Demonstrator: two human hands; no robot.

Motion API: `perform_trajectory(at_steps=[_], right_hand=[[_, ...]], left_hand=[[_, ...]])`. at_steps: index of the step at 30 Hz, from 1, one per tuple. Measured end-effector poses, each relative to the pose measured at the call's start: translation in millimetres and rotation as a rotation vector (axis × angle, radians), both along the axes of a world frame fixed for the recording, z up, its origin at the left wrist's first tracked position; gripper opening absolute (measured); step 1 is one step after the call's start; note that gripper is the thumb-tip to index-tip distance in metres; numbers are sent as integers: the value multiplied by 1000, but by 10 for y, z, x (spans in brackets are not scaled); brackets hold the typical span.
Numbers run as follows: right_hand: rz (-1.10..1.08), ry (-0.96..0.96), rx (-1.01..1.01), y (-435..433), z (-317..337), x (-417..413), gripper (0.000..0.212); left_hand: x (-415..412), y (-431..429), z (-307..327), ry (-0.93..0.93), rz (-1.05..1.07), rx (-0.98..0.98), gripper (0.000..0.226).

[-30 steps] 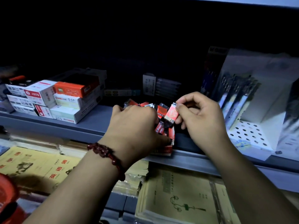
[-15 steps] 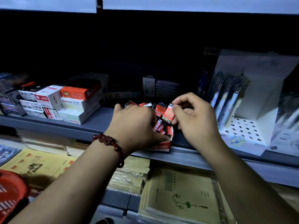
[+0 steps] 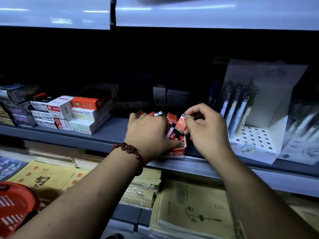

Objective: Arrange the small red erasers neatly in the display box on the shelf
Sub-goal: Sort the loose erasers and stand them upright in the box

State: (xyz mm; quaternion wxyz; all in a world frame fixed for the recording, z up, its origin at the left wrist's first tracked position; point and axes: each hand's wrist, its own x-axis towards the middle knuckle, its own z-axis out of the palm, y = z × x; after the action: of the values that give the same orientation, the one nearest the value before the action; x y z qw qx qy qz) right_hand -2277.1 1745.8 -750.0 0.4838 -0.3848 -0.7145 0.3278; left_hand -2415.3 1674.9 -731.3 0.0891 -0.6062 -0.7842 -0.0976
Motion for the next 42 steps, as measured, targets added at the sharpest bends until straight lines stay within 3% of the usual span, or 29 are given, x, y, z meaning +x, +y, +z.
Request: perform_trajectory(at_steps=[13, 21, 26, 33, 37, 42], right_hand=[[-1, 23, 13, -24, 17, 61, 22], [-13, -98, 131, -11, 47, 127, 12], [14, -134, 105, -49, 60, 115, 8], [-69, -360, 248, -120, 106, 82, 10], [-14, -346, 121, -140, 130, 58, 18], [51, -502, -62, -175, 192, 89, 35]], left_hand=[[49, 15, -10, -31, 15, 39, 49], [2, 3, -68, -38, -15, 67, 42], [-10, -23, -137, -59, -14, 135, 40], [-38, -43, -195, -97, -16, 182, 43], [-53, -51, -233, -128, -24, 219, 41], [-62, -52, -276, -135, -21, 249, 42]])
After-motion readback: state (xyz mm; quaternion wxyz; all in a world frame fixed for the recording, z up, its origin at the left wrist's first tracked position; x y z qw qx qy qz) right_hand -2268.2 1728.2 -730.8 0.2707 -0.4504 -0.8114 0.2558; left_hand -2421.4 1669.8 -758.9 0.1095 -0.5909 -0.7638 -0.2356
